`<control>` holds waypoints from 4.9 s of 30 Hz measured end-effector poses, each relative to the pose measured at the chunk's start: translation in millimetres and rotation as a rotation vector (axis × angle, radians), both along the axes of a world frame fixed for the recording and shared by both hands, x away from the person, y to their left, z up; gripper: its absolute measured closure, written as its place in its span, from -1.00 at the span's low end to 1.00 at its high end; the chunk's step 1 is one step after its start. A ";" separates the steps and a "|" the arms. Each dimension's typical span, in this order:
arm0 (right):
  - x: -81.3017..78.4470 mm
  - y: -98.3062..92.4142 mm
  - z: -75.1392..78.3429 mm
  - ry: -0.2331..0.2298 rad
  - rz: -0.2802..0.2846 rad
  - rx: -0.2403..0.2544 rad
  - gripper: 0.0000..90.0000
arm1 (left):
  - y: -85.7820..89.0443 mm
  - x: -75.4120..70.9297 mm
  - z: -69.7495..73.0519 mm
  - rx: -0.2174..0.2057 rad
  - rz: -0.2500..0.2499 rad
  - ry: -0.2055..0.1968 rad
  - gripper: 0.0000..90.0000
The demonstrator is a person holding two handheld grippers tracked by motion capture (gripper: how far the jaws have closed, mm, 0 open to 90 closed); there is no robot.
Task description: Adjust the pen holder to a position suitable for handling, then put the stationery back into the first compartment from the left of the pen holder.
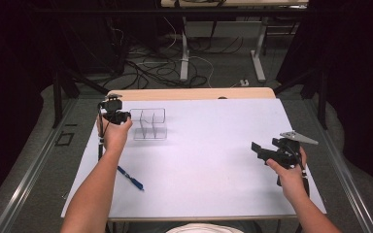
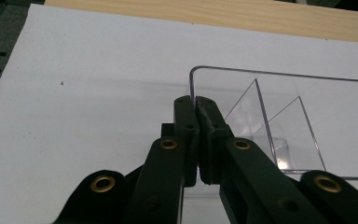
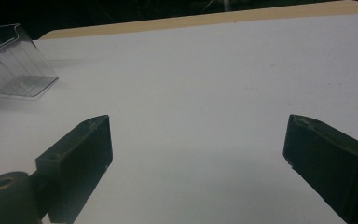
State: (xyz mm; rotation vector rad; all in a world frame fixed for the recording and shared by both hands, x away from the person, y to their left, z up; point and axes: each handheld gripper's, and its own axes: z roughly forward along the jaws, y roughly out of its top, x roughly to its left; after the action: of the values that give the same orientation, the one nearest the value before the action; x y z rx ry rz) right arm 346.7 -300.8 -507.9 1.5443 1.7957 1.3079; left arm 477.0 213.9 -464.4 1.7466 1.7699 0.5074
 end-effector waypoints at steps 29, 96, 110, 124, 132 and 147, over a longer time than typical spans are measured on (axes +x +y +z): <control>0.5 0.8 -0.5 -0.005 -0.002 0.001 -0.83 | 6.1 -27.1 -9.5 -0.052 -0.028 -0.051 0.95; 0.1 46.4 8.5 -0.052 0.112 -0.083 -1.00 | 56.2 -114.7 -16.7 -0.182 -0.270 -0.308 -0.81; 6.2 136.3 2.7 -0.057 0.344 -0.169 -1.00 | 52.9 -115.3 -17.8 -0.193 -0.266 -0.357 -1.00; 11.1 203.2 0.4 -0.093 0.441 -0.214 -0.95 | 51.8 -117.7 -18.4 -0.160 -0.273 -0.382 -1.00; 9.8 228.9 2.0 -0.038 0.423 -0.222 -0.62 | 52.2 -117.6 -19.5 -0.159 -0.274 -0.379 -1.00; 3.4 276.1 -8.9 0.030 0.509 -0.216 -0.16 | 55.1 -117.5 -19.4 -0.167 -0.260 -0.384 -1.00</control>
State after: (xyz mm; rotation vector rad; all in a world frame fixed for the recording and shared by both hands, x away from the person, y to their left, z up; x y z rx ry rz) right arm 350.2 -24.8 -516.9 1.0322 2.3615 1.2453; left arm 359.5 268.9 -483.9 1.6055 1.2621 0.5255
